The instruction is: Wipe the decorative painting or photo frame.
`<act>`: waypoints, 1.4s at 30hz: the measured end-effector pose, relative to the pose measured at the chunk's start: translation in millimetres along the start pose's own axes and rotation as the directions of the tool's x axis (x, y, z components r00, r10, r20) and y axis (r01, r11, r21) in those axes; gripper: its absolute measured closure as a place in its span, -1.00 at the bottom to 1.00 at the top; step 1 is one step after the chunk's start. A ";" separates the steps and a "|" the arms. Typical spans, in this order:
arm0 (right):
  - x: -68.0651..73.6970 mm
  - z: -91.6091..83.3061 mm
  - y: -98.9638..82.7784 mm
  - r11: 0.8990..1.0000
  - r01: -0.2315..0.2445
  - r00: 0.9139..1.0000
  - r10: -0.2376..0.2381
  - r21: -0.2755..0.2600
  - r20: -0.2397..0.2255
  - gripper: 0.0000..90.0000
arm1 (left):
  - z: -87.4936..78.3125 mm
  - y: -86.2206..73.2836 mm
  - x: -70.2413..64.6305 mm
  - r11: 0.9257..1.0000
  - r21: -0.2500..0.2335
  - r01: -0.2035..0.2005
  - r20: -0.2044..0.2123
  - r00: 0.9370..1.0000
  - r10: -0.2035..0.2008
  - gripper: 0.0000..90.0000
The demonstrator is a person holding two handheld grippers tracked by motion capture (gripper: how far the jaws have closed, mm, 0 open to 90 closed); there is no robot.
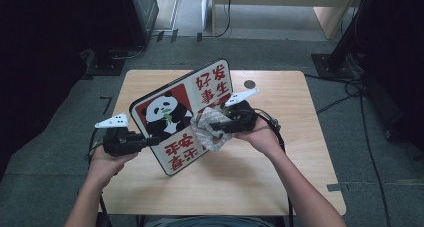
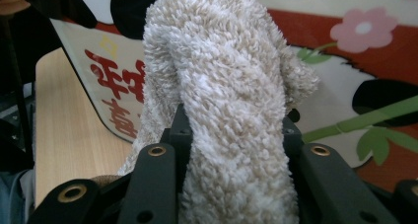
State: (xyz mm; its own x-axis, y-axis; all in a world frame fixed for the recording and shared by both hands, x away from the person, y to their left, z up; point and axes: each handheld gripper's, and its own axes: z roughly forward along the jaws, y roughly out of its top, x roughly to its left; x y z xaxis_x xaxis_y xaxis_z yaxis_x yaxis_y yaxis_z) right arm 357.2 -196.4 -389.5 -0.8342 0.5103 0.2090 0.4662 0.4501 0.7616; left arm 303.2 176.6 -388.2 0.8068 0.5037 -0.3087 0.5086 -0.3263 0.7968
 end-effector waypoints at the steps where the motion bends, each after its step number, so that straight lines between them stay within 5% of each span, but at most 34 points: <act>1: 0.2 0.7 -1.3 1.000 0.001 1.000 -0.001 0.000 0.001 0.45 | 0.0 0.0 0.1 1.000 0.000 0.001 0.001 1.000 -0.001 0.75; 42: -3.8 38.4 -59.4 0.994 -0.015 1.000 0.016 0.107 -0.015 0.44 | 0.0 -0.2 0.6 1.000 0.000 0.014 0.015 1.000 -0.014 0.74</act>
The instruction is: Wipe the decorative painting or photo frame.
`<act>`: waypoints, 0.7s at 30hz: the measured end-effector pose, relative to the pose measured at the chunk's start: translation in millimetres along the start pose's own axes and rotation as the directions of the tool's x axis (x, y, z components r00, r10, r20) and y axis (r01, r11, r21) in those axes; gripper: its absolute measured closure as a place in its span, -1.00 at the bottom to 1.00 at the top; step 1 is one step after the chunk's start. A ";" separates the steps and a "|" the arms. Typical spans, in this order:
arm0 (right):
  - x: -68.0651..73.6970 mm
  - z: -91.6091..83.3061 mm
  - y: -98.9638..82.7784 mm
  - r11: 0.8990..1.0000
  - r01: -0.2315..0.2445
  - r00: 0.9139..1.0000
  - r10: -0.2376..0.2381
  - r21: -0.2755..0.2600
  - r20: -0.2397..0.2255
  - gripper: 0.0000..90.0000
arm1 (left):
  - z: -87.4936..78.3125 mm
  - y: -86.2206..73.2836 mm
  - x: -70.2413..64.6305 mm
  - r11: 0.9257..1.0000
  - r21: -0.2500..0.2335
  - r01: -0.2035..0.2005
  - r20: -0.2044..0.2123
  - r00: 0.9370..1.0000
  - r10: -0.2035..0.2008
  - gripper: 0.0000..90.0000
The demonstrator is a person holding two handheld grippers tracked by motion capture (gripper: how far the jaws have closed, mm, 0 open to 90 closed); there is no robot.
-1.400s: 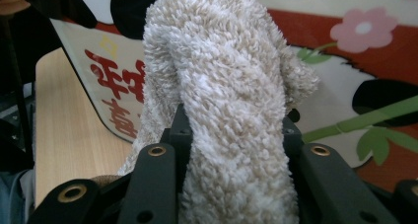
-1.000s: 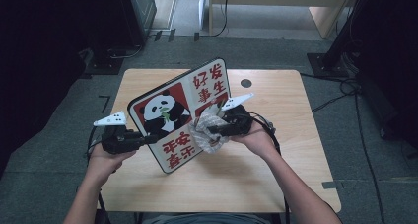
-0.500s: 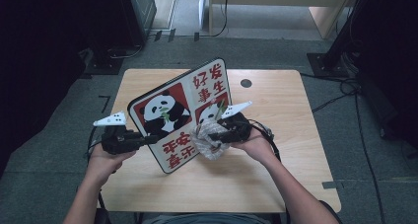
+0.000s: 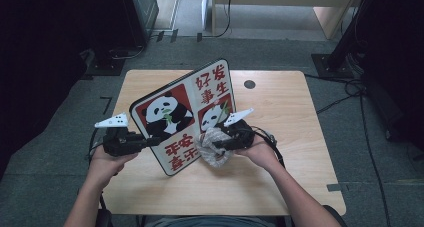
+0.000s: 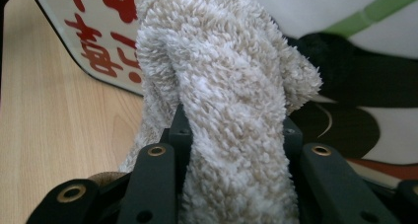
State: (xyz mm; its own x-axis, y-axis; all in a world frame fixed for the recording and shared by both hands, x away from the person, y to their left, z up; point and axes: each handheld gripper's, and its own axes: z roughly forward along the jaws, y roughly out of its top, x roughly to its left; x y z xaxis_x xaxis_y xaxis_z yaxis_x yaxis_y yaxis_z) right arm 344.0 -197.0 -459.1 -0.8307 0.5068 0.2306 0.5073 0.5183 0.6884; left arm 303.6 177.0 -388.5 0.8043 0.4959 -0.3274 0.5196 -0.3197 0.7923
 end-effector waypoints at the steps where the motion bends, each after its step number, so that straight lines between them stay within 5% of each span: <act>1: 0.3 0.8 -0.9 1.000 -0.007 1.000 0.007 0.006 -0.001 0.44 | 0.0 0.0 0.1 1.000 -0.001 0.001 0.000 1.000 -0.001 0.74; 10: -1.8 7.2 -6.4 0.999 0.001 1.000 0.000 0.043 -0.019 0.44 | 0.2 -0.2 0.2 1.000 -0.004 0.011 -0.003 1.000 -0.011 0.75; 21: -0.3 -8.3 3.3 0.999 -0.014 0.999 0.015 0.032 -0.037 0.45 | 0.2 -0.3 0.2 1.000 -0.006 0.009 -0.006 1.000 -0.009 0.74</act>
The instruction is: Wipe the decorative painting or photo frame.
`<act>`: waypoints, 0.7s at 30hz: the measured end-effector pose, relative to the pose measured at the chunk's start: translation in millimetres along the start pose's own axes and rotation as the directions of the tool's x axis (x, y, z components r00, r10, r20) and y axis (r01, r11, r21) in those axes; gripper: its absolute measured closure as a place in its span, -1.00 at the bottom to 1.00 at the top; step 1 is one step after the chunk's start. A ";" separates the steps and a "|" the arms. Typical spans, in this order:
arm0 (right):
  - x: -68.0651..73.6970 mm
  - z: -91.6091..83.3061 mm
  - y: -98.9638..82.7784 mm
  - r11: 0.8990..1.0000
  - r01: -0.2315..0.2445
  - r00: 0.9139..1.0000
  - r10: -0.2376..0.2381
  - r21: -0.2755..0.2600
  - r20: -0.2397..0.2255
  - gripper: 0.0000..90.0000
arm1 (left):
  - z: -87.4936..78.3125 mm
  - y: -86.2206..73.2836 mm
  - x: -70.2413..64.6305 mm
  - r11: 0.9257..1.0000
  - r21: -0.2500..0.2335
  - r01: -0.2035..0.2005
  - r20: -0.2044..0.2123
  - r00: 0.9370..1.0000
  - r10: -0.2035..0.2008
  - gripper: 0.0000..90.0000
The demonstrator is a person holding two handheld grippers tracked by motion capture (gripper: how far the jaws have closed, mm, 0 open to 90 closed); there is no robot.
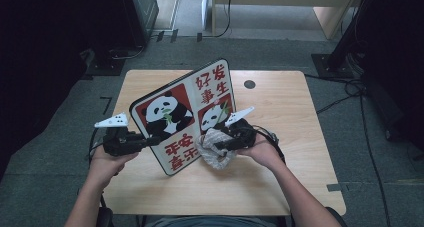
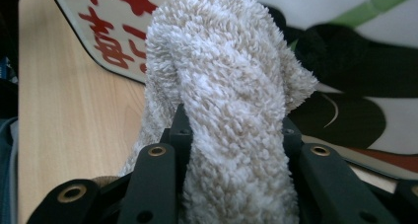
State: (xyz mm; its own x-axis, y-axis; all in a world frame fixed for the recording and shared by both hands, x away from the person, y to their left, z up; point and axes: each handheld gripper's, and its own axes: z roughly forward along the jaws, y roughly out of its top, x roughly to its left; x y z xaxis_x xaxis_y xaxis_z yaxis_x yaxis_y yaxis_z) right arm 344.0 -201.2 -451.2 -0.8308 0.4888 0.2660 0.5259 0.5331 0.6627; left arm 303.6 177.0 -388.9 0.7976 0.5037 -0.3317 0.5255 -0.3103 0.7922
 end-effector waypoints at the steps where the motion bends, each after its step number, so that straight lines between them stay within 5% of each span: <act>1: 0.0 0.0 0.0 1.000 0.000 1.000 0.000 0.000 0.000 0.45 | 0.0 0.0 0.0 1.000 0.000 0.000 0.000 1.000 0.000 0.74; 21: 24.3 -56.9 58.4 0.991 0.014 1.000 -0.012 -0.131 0.016 0.46 | -0.1 -0.3 0.0 1.000 -0.002 0.003 -0.001 1.000 -0.003 0.75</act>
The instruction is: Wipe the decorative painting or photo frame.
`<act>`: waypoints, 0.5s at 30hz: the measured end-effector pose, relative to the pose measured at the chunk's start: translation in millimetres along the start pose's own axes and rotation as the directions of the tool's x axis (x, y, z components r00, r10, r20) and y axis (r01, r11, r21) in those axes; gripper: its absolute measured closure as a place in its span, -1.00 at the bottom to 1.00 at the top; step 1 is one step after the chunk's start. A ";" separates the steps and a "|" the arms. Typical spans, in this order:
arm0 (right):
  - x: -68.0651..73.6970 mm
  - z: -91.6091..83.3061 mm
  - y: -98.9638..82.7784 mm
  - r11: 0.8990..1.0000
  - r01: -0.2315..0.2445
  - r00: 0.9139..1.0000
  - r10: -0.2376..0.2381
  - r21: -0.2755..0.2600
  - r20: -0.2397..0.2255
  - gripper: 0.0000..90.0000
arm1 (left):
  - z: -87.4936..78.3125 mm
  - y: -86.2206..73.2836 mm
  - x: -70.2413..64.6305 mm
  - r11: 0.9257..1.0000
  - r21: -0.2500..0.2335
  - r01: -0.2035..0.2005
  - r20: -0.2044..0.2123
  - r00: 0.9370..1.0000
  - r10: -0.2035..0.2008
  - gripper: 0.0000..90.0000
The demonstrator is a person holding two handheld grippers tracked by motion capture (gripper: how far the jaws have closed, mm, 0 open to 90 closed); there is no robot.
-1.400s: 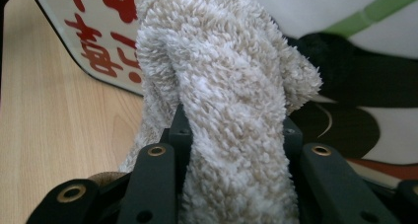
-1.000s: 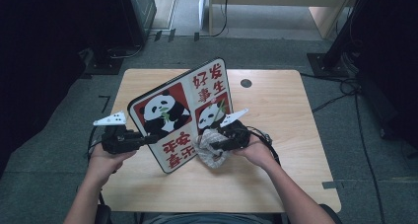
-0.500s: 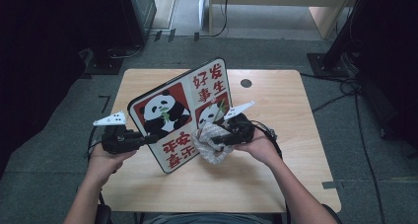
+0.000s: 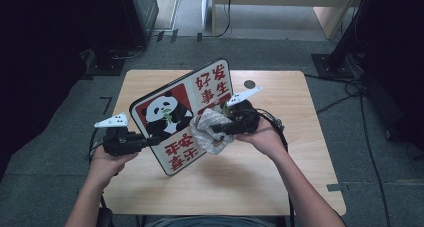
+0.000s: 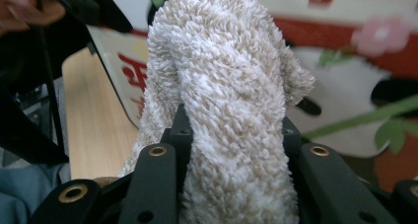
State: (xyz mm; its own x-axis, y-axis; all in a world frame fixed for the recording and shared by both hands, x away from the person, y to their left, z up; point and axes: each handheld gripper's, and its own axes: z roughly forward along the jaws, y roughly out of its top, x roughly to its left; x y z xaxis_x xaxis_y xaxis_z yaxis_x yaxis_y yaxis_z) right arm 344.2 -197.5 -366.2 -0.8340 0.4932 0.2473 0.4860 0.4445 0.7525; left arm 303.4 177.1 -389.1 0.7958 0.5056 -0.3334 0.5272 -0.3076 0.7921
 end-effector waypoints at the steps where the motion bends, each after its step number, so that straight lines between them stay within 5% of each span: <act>1: 1.0 -1.9 3.0 1.000 0.002 1.000 -0.002 -0.003 0.000 0.45 | 0.0 -0.1 -0.1 1.000 -0.001 0.002 0.000 1.000 -0.002 0.74; 15: 15.2 -25.0 56.1 0.997 0.033 0.999 -0.034 -0.074 -0.020 0.46 | -0.1 -0.6 -0.8 1.000 -0.004 0.002 -0.004 1.000 -0.002 0.75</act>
State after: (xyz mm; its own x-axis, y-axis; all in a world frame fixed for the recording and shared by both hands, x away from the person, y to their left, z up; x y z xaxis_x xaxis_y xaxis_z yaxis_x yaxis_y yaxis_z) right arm 352.3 -183.8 -305.0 -0.8551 0.4629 0.2336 0.4379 0.4035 0.8034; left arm 302.5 176.9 -389.3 0.7934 0.5097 -0.3328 0.5276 -0.3033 0.7935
